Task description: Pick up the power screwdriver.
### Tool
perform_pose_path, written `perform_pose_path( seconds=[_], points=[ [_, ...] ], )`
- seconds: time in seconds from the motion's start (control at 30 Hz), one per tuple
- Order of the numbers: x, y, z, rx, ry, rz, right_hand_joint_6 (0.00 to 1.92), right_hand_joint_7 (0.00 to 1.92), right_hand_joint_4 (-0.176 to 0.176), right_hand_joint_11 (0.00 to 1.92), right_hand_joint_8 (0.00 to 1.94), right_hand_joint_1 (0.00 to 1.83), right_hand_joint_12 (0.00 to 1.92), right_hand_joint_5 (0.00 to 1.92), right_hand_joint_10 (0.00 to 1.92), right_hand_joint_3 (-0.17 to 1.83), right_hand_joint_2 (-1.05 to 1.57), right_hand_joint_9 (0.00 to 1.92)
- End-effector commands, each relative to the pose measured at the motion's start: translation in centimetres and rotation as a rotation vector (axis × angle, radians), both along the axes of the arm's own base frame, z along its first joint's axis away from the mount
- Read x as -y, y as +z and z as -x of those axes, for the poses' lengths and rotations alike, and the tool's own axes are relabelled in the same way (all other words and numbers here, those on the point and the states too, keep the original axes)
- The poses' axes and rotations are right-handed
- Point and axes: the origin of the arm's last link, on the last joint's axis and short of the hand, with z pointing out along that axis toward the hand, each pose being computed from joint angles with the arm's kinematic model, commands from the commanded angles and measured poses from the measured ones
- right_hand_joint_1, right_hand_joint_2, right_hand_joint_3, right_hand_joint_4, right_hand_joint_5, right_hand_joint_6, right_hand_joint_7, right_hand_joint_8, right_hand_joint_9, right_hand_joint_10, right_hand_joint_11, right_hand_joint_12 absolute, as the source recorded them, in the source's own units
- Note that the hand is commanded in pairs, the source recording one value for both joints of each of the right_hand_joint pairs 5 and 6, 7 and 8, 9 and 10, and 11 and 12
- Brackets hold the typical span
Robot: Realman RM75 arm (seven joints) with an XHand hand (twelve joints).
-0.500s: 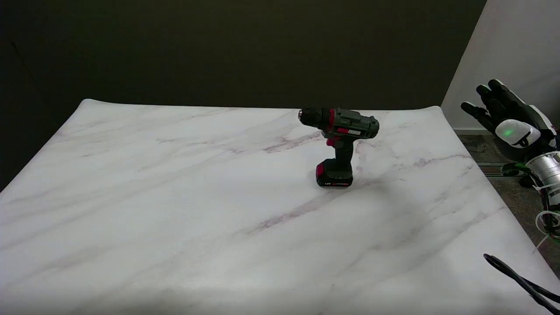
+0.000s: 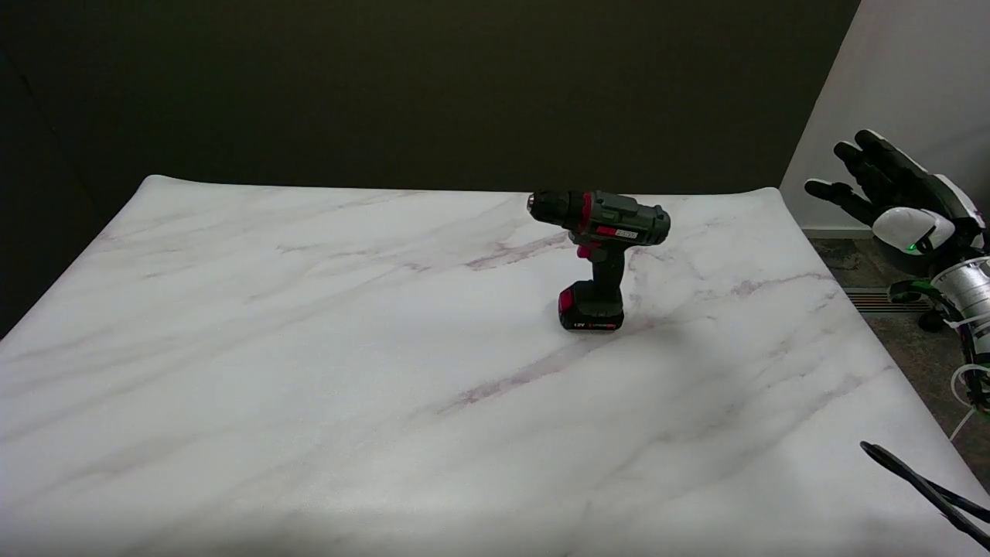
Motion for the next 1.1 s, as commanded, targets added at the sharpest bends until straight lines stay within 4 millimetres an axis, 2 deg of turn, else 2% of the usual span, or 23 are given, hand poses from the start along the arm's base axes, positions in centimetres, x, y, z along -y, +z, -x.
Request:
perform_pose_path(
  seconds=[0.03,0.13,0.23,0.4,0.6,0.8,1.1],
  points=[
    [2.6,-3.9,3.2,0.038,-0.079,-0.109,0.1,0.34,-0.176,0.59,0.34,1.11,0.59,0.1,0.08,0.18,-0.27,0.08],
    [4.8,-6.7,5.8,0.115,-0.107,-0.184,0.1,0.34,-0.176,0.6,0.34,1.11,0.6,0.1,0.09,0.18,-0.25,0.09],
    [6.3,-8.5,7.6,0.149,-0.146,-0.242,0.12,0.34,-0.176,0.6,0.34,1.11,0.6,0.12,0.1,0.18,-0.25,0.1],
    [7.5,-9.8,9.8,0.196,-0.2,-0.289,0.17,0.4,-0.176,0.58,0.4,1.11,0.58,0.17,0.12,0.19,-0.25,0.12],
    [8.1,-10.5,12.7,0.289,-0.247,-0.309,0.19,0.46,-0.176,0.55,0.46,1.1,0.55,0.19,0.13,0.23,-0.29,0.13],
    [9.2,-11.3,13.4,0.31,-0.263,-0.336,0.19,0.48,-0.176,0.53,0.48,1.1,0.53,0.19,0.14,0.24,-0.3,0.14],
    [10.9,-11.5,13.1,0.315,-0.256,-0.359,0.19,0.49,-0.176,0.52,0.49,1.1,0.52,0.19,0.14,0.25,-0.32,0.14]
  ],
)
